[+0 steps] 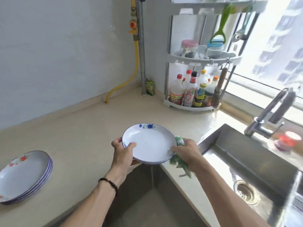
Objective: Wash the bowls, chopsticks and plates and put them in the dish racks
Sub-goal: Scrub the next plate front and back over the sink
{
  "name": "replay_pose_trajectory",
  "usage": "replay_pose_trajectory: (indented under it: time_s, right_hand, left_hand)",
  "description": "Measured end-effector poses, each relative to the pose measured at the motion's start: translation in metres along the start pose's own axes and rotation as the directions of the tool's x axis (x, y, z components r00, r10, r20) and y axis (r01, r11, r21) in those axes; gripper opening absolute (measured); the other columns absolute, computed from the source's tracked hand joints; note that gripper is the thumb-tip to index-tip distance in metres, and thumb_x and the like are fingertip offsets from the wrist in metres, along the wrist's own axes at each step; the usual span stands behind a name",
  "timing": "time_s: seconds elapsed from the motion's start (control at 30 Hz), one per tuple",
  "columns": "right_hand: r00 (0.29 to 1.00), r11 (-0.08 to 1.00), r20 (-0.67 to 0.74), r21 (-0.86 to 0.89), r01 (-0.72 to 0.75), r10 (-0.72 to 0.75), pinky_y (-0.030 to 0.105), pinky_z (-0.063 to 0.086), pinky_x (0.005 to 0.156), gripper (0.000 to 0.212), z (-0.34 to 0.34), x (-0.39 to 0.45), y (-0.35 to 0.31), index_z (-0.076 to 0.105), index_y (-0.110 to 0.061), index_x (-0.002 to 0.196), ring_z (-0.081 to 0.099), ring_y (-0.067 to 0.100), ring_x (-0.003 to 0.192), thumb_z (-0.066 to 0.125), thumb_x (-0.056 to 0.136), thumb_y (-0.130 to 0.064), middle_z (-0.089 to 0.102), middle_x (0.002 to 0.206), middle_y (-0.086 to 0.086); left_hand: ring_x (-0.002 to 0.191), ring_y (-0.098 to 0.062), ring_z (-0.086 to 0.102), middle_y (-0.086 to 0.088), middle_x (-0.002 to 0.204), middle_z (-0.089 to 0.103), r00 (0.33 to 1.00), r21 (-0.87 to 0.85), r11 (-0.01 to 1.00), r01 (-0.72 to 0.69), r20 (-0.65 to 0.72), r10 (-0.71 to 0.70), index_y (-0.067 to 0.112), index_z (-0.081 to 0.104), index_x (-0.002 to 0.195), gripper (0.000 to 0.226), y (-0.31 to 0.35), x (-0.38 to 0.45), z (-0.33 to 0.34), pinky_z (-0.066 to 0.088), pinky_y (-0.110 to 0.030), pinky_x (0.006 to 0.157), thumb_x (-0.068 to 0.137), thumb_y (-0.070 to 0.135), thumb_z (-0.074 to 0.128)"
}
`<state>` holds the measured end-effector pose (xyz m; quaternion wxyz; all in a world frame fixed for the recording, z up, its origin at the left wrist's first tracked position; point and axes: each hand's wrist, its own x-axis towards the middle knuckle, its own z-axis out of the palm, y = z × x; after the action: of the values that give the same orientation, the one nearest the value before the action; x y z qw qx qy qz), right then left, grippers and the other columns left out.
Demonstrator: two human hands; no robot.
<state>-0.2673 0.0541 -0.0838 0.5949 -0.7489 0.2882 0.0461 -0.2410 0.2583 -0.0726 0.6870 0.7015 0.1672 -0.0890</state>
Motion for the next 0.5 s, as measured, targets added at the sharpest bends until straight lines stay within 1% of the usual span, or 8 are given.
replay_pose_trajectory:
  time_s: [0.1, 0.17, 0.23, 0.3, 0.37, 0.4, 0.47, 0.5]
  right_hand:
    - [0.999, 0.998, -0.016, 0.055, -0.041, 0.042, 0.034, 0.053, 0.045, 0.013, -0.061, 0.012, 0.029, 0.068, 0.002, 0.09, 0.067, 0.032, 0.055, 0.065, 0.077, 0.004, 0.069, 0.075, 0.023]
    - [0.996, 0.992, -0.018, 0.098, -0.082, 0.085, 0.032, 0.051, 0.042, 0.014, -0.099, 0.017, 0.048, 0.068, 0.004, 0.09, 0.065, 0.031, 0.051, 0.062, 0.078, 0.006, 0.067, 0.067, 0.021]
    - [0.99, 0.979, -0.003, 0.149, -0.139, 0.141, 0.028, 0.047, 0.038, 0.012, -0.131, 0.02, 0.067, 0.066, 0.008, 0.09, 0.063, 0.031, 0.05, 0.06, 0.08, 0.007, 0.066, 0.066, 0.023]
    - [0.977, 0.953, 0.023, 0.214, -0.214, 0.214, 0.026, 0.045, 0.037, 0.017, -0.153, 0.023, 0.088, 0.063, 0.014, 0.097, 0.062, 0.031, 0.053, 0.061, 0.081, 0.007, 0.066, 0.071, 0.027]
    - [0.96, 0.922, 0.042, 0.272, -0.277, 0.276, 0.025, 0.044, 0.038, 0.026, -0.167, 0.026, 0.111, 0.061, 0.019, 0.104, 0.061, 0.029, 0.052, 0.064, 0.083, 0.004, 0.067, 0.077, 0.028]
    - [0.953, 0.911, 0.057, 0.282, -0.3, 0.297, 0.023, 0.043, 0.038, 0.027, -0.173, 0.028, 0.121, 0.061, 0.021, 0.104, 0.059, 0.027, 0.049, 0.064, 0.084, 0.003, 0.067, 0.076, 0.026]
    - [0.943, 0.888, 0.092, 0.317, -0.333, 0.321, 0.02, 0.039, 0.037, 0.019, -0.182, 0.028, 0.134, 0.061, 0.02, 0.097, 0.056, 0.022, 0.041, 0.062, 0.086, 0.004, 0.065, 0.066, 0.02]
    - [0.935, 0.87, 0.115, 0.345, -0.353, 0.334, 0.02, 0.038, 0.037, 0.012, -0.185, 0.03, 0.139, 0.059, 0.014, 0.092, 0.056, 0.023, 0.041, 0.061, 0.087, 0.004, 0.063, 0.063, 0.018]
  left_hand:
    - [0.098, -0.018, 0.06, 0.002, 0.114, 0.055, 0.999, 0.02, 1.0, 0.012, 0.039, -0.013, 0.025, 0.042, 0.125, 0.031, -0.006, -0.015, 0.069, 0.058, -0.035, 0.058, 0.098, 0.017, 0.056]
    - [0.094, -0.017, 0.06, 0.001, 0.114, 0.058, 0.998, 0.072, 0.997, 0.011, 0.066, -0.016, 0.025, 0.048, 0.123, 0.025, -0.007, -0.022, 0.112, 0.057, -0.033, 0.054, 0.1, 0.019, 0.054]
    - [0.092, -0.018, 0.061, 0.001, 0.112, 0.059, 0.994, 0.113, 0.993, 0.026, 0.103, -0.037, 0.027, 0.049, 0.123, 0.024, -0.006, -0.029, 0.155, 0.057, -0.032, 0.052, 0.1, 0.023, 0.053]
    - [0.095, -0.022, 0.063, 0.001, 0.113, 0.059, 0.989, 0.169, 0.985, 0.039, 0.133, -0.062, 0.029, 0.048, 0.126, 0.028, -0.003, -0.033, 0.195, 0.06, -0.038, 0.057, 0.099, 0.028, 0.053]
    - [0.104, -0.028, 0.062, -0.001, 0.118, 0.058, 0.984, 0.286, 0.958, 0.021, 0.164, -0.071, 0.033, 0.045, 0.133, 0.039, -0.001, -0.034, 0.229, 0.062, -0.048, 0.067, 0.095, 0.036, 0.052]
    - [0.108, -0.029, 0.061, -0.001, 0.121, 0.057, 0.981, 0.347, 0.938, 0.008, 0.177, -0.074, 0.036, 0.044, 0.136, 0.046, 0.0, -0.035, 0.244, 0.062, -0.053, 0.074, 0.09, 0.041, 0.05]
    - [0.114, -0.031, 0.058, -0.001, 0.128, 0.056, 0.977, 0.44, 0.898, -0.013, 0.195, -0.081, 0.038, 0.042, 0.137, 0.058, -0.002, -0.033, 0.265, 0.057, -0.056, 0.088, 0.08, 0.048, 0.046]
    - [0.115, -0.032, 0.057, -0.002, 0.128, 0.056, 0.977, 0.472, 0.882, -0.018, 0.197, -0.085, 0.038, 0.041, 0.136, 0.057, -0.004, -0.034, 0.273, 0.055, -0.056, 0.091, 0.08, 0.048, 0.044]
